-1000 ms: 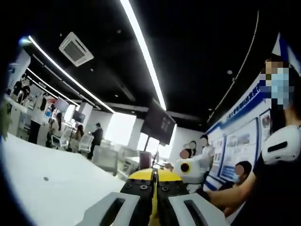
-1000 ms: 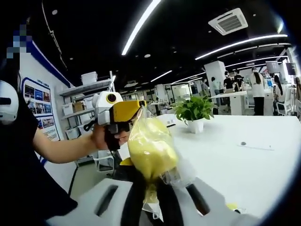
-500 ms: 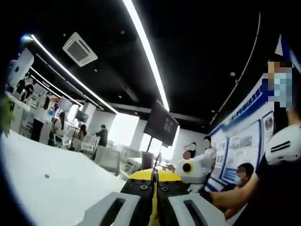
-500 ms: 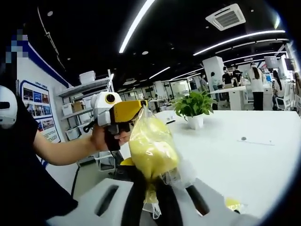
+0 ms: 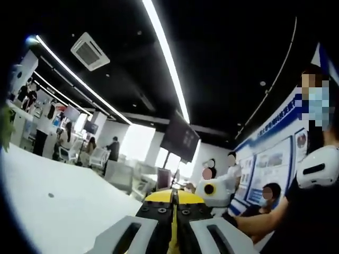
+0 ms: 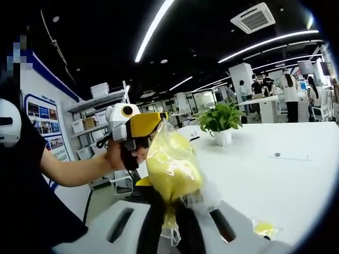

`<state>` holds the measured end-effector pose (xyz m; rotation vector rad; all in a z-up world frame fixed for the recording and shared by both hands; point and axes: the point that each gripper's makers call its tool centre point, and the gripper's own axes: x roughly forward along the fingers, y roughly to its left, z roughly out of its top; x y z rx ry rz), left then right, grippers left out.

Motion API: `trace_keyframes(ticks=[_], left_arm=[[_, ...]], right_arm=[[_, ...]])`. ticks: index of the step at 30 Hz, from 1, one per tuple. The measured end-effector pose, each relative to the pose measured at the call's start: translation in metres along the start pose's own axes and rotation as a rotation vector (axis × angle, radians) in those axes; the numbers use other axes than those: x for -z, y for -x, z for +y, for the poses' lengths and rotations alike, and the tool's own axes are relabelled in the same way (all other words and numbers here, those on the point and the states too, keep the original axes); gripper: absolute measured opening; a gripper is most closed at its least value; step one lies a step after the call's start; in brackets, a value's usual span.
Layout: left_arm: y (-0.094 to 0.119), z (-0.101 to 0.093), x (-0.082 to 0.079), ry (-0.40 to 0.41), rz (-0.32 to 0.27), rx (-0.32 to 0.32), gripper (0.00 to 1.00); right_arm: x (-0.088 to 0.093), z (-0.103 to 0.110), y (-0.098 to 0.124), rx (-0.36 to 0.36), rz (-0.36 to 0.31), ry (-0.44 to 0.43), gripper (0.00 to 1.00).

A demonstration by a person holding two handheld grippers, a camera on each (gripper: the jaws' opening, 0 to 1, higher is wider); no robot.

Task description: Compare the silicone blocks by pressing each to a similar depth, holding the contact briefly, and releasing to observe deformation and rebound differences across the visible hardness samples.

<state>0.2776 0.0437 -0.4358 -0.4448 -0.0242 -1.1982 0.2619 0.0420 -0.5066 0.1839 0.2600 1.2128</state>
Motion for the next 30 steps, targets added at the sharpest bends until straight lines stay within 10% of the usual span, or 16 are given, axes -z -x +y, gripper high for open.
trace_keyframes(ticks=[30], left_arm=[[0.002,0.004,0.014,0.026,0.045,-0.017,0.00]], right_arm=[[0.014,0.000,0.000,-0.011,0.017,-0.020,0.04]])
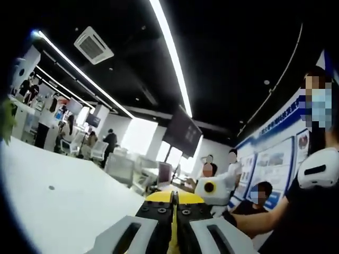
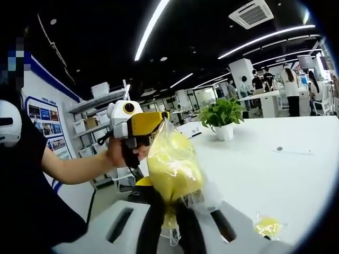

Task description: Compare the silicone blocks by pressing each to a similar depth, holding the contact briefly, and releasing to observe deformation and rebound differences across the visible hardness samples.

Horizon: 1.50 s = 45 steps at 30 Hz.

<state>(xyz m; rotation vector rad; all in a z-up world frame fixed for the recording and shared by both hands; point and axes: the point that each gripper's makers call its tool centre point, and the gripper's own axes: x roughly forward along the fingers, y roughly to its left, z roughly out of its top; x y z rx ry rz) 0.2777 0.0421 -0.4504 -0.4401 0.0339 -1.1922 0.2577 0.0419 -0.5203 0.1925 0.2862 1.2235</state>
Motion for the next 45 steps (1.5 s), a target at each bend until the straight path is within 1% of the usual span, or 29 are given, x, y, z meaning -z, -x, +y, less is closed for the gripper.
trace_keyframes(ticks=[6,8,9,13,14,16,17,19,22,26,29,34,38,42,45], left_arm=[[0.000,0.001,-0.002,0.002,-0.005,-0.002,0.00],[0.000,0.002,-0.001,0.006,-0.009,-0.005,0.00],[-0.001,0.002,-0.002,0.008,-0.016,-0.007,0.00],[-0.003,0.003,-0.004,0.019,-0.043,-0.009,0.00],[-0.003,0.004,-0.004,0.024,-0.048,-0.007,0.00],[-0.004,0.004,-0.005,0.037,-0.052,0.001,0.00],[-0.004,0.004,-0.005,0.041,-0.054,0.004,0.00],[-0.004,0.004,-0.005,0.047,-0.056,0.007,0.00],[-0.004,0.002,-0.007,0.048,-0.061,0.012,0.00],[-0.006,0.001,-0.008,0.052,-0.065,0.017,0.00],[-0.006,-0.001,-0.009,0.050,-0.064,0.022,0.00],[-0.007,-0.003,-0.010,0.042,-0.060,0.025,0.00],[-0.006,-0.004,-0.009,0.040,-0.059,0.024,0.00],[-0.004,-0.002,-0.009,0.051,-0.066,0.017,0.00],[-0.003,0.002,-0.006,0.051,-0.056,0.003,0.00]], right_arm=[[-0.002,-0.001,-0.001,-0.002,-0.007,0.003,0.05],[-0.002,-0.002,-0.001,-0.006,-0.005,-0.015,0.06],[-0.002,-0.003,-0.001,-0.005,-0.009,-0.006,0.06],[-0.007,-0.009,-0.002,0.008,-0.046,0.106,0.09],[-0.006,-0.008,-0.001,0.007,-0.046,0.089,0.09],[-0.006,-0.009,-0.001,0.008,-0.054,0.091,0.11],[-0.007,-0.010,-0.001,0.009,-0.062,0.104,0.12],[-0.009,-0.008,0.001,0.003,-0.075,0.094,0.15],[-0.013,-0.005,0.003,-0.009,-0.101,0.084,0.24],[-0.015,-0.004,0.003,-0.014,-0.108,0.071,0.28],[-0.017,-0.003,0.002,-0.017,-0.121,0.063,0.36],[-0.020,-0.003,0.004,-0.024,-0.148,0.022,0.41],[-0.018,-0.009,0.005,0.006,-0.141,0.026,0.45],[-0.016,-0.020,0.012,0.050,-0.162,0.008,0.54],[-0.015,-0.026,0.018,0.080,-0.173,0.008,0.59]])
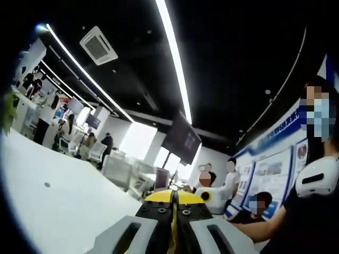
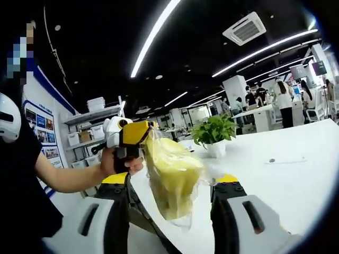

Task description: Compare the silicone blocks by pressing each to a similar depth, holding the contact briefly, and releasing to observe deformation and rebound differences across the visible hardness samples.

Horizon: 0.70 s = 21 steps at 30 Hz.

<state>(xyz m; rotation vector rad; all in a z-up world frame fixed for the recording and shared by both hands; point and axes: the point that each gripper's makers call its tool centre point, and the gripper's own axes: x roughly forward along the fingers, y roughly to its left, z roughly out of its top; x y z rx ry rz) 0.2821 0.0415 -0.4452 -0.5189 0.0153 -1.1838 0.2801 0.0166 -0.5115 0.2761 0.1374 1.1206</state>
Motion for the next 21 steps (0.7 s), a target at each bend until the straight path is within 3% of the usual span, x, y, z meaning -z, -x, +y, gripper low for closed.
trace_keyframes(ticks=[6,15,21], left_arm=[[0.002,0.010,0.007,0.013,0.007,-0.043,0.00],[0.004,0.027,0.018,0.043,0.006,-0.103,0.00],[0.006,0.039,0.037,0.065,0.031,-0.138,0.00]], right_arm=[[0.008,-0.009,0.009,0.043,0.006,0.012,0.64],[0.032,-0.025,0.030,0.117,0.034,-0.023,0.64],[0.046,-0.030,0.043,0.134,0.055,-0.073,0.66]])
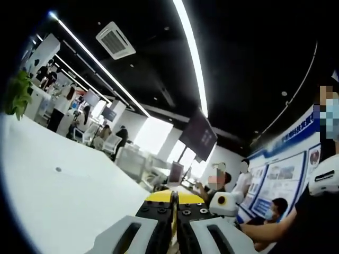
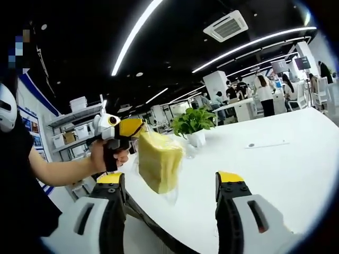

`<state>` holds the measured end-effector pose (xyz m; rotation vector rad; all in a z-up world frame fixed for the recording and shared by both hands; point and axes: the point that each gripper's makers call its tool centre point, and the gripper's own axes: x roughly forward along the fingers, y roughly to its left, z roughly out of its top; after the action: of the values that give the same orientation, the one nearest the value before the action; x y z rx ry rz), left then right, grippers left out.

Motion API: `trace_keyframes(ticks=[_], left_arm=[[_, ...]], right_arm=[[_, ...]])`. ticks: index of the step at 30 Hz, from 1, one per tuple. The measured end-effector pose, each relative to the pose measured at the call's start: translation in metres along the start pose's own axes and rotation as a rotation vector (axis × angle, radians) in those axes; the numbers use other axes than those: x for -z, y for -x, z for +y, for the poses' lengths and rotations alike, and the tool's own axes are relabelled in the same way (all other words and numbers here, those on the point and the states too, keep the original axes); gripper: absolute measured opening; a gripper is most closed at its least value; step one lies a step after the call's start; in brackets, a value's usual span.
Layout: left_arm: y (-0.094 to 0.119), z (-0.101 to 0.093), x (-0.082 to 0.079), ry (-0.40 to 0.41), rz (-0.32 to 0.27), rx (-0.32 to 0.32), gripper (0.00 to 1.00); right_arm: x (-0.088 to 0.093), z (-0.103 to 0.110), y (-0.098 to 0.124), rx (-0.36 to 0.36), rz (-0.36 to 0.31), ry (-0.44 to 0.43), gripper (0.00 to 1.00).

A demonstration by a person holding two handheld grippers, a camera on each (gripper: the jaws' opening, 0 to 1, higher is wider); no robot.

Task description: Compare the silicone blocks by pressing each to a similar depth, holding the contact briefly, and releasing to observe deformation and rebound differences across the visible hardness samples.

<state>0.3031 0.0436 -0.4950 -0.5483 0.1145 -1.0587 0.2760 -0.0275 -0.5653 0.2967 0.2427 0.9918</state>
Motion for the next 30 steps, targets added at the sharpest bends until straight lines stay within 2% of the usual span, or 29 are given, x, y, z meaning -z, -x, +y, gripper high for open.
trace_keyframes(ticks=[8,12,20,23,30], left_arm=[[0.000,0.032,0.023,0.080,-0.009,-0.079,0.00],[-0.002,0.042,0.035,0.090,0.007,-0.100,0.00],[-0.005,0.068,0.065,0.194,0.018,-0.144,0.00],[-0.006,0.077,0.072,0.232,0.004,-0.155,0.00],[-0.004,0.102,0.096,0.250,0.034,-0.226,0.00]], right_arm=[[0.009,-0.008,0.014,0.041,0.014,-0.001,0.66],[0.015,-0.014,0.021,0.064,0.023,-0.011,0.65],[0.024,-0.023,0.034,0.100,0.040,-0.031,0.66],[0.027,-0.025,0.037,0.107,0.051,-0.023,0.65],[0.033,-0.033,0.043,0.135,0.075,-0.031,0.65]])
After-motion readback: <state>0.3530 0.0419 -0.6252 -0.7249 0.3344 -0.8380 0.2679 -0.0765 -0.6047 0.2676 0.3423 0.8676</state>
